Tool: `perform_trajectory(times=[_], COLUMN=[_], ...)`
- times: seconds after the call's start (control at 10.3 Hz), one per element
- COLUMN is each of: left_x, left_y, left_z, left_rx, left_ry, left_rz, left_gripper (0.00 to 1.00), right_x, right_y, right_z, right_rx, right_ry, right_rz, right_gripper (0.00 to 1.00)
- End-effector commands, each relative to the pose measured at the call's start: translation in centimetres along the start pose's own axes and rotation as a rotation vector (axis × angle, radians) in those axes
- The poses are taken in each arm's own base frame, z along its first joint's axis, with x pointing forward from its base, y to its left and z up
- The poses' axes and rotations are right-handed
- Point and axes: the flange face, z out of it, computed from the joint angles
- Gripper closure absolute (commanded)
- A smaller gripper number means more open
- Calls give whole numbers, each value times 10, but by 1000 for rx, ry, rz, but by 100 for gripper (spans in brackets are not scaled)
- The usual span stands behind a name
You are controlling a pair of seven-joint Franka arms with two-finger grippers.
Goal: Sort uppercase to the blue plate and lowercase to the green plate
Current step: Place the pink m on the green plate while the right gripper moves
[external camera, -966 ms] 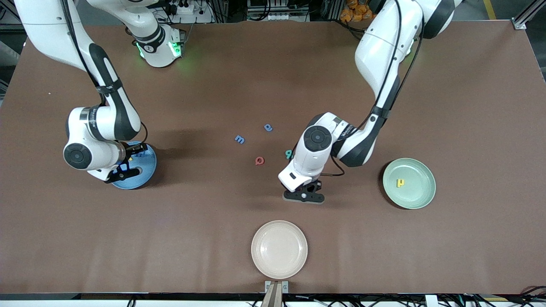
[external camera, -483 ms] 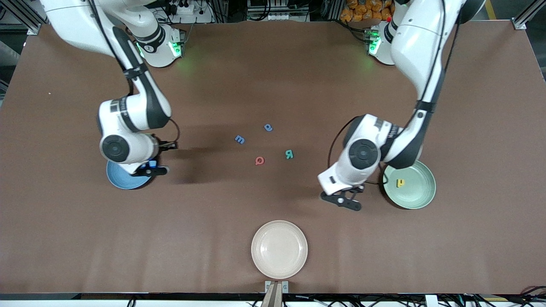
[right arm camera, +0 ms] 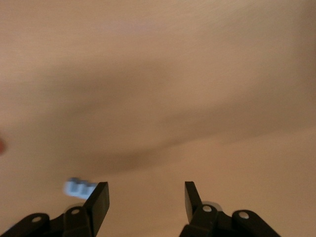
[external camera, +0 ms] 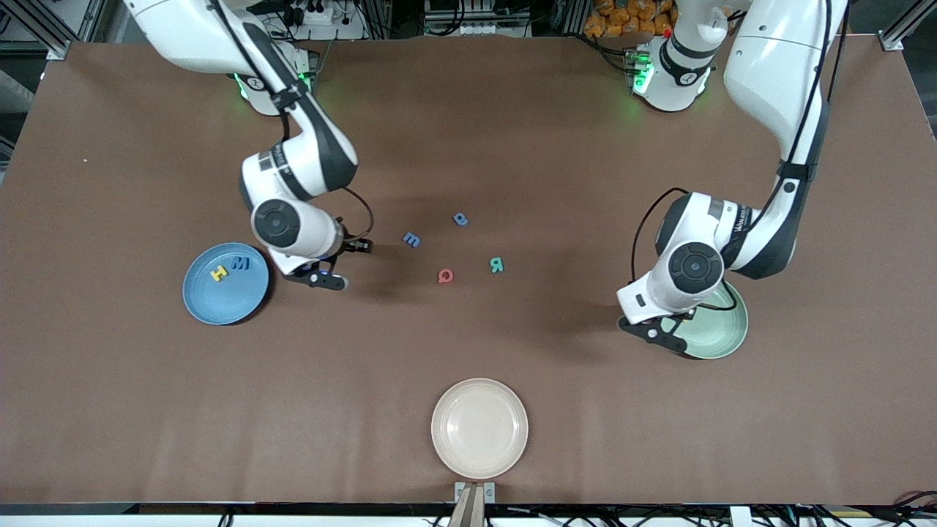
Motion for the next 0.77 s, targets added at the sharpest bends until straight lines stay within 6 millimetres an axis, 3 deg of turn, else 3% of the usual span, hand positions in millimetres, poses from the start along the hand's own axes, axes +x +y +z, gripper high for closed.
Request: perform_trajectory(times=[0.0,0.19,0.29,0.48,0.68], left_x=[-25,-29,-30,-30,-32], left_y=[-39,-66,-73,-80,-82], left_z=[7,21,32,55,68], left_rx=[28,41,44,30,23], left_ry=[-24,-29,-31,-43,-60], left_rz=[36,41,33,12,7], left_gripper=[100,100,100,100,84], right_x=[-32,-47,-43,-52,-43], right_y=[-47,-78,-90,-118,-140], right_z=[14,27,32,49,44], right_rx=[90,164,177,174,203], right_ry=[52,81,76,70,72], right_rz=[178,240,263,258,322], right_gripper=[30,28,8,7,11])
